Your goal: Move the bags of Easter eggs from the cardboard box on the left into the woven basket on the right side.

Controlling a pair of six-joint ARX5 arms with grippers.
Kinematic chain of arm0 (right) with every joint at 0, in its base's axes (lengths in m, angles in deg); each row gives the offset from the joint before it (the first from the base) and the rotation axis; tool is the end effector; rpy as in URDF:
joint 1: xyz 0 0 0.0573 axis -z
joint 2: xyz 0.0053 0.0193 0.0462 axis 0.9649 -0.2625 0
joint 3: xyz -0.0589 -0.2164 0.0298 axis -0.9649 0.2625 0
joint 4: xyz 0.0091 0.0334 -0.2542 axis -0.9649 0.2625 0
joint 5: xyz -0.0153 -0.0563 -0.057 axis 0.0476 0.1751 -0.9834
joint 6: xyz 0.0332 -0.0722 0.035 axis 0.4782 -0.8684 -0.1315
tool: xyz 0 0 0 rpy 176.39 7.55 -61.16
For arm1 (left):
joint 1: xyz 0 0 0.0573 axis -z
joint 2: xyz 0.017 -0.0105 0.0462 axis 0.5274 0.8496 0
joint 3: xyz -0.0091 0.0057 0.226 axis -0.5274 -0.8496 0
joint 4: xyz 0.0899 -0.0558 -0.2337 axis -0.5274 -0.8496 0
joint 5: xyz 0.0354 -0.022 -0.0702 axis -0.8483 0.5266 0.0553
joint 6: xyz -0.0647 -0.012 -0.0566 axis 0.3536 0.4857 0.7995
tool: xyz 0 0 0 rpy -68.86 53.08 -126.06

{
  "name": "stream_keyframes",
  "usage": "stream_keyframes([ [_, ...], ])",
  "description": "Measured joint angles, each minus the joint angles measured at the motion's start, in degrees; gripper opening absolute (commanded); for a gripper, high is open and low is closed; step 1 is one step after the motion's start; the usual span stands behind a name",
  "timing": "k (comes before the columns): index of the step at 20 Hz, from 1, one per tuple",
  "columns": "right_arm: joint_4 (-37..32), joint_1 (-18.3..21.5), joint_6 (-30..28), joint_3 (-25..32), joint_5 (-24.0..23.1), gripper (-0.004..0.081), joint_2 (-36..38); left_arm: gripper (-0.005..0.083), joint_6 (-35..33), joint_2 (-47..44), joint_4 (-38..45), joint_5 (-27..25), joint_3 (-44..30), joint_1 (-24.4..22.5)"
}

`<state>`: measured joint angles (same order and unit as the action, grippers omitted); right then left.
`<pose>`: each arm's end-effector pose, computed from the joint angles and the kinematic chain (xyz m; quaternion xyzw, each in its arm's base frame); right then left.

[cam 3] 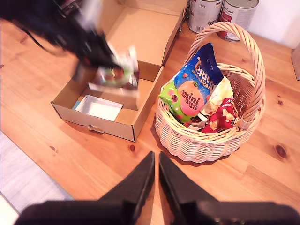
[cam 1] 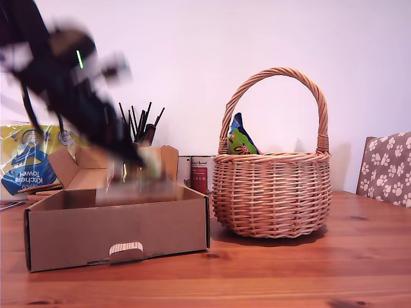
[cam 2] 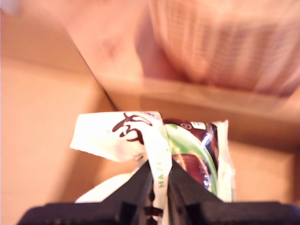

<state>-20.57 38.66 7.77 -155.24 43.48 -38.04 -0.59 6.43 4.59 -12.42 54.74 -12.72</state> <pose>0.1556 0.1133 0.3375 -0.1097 0.2521 0.3043 0.9120 0.3516 -0.1541 0.1656 0.1883 0.2531 -0.4186 0.8516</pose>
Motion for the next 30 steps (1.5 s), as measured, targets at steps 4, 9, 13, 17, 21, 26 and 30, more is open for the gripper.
stream_keyframes([
  [4,-0.6,0.0,0.0,0.0,0.0,-0.0012,0.0,-0.0024,6.3,-8.4,2.0,6.2,0.0,4.8],
  [9,-1.8,0.0,0.0,0.0,0.0,-0.0012,0.0,-0.0024,11.0,-7.2,6.1,5.4,0.0,13.2],
  [13,-1.9,0.0,0.0,0.0,0.0,-0.0012,0.0,-0.0024,12.9,-6.1,15.1,2.1,0.0,16.7],
  [17,-2.0,0.0,0.0,0.0,0.0,-0.0012,0.0,-0.0024,14.4,0.3,25.9,0.4,0.0,17.8],
  [21,-1.8,0.0,0.0,0.0,0.8,-0.0012,0.0,-0.0024,14.9,8.8,30.1,-0.5,2.7,18.4],
  [26,-1.7,0.0,0.0,0.0,1.3,-0.0012,0.0,-0.0024,14.9,18.9,27.4,-1.4,16.8,18.4],
  [30,-1.7,0.0,0.0,0.0,1.4,-0.0012,0.0,-0.0024,14.9,25.5,22.9,-2.9,22.5,18.4],
])
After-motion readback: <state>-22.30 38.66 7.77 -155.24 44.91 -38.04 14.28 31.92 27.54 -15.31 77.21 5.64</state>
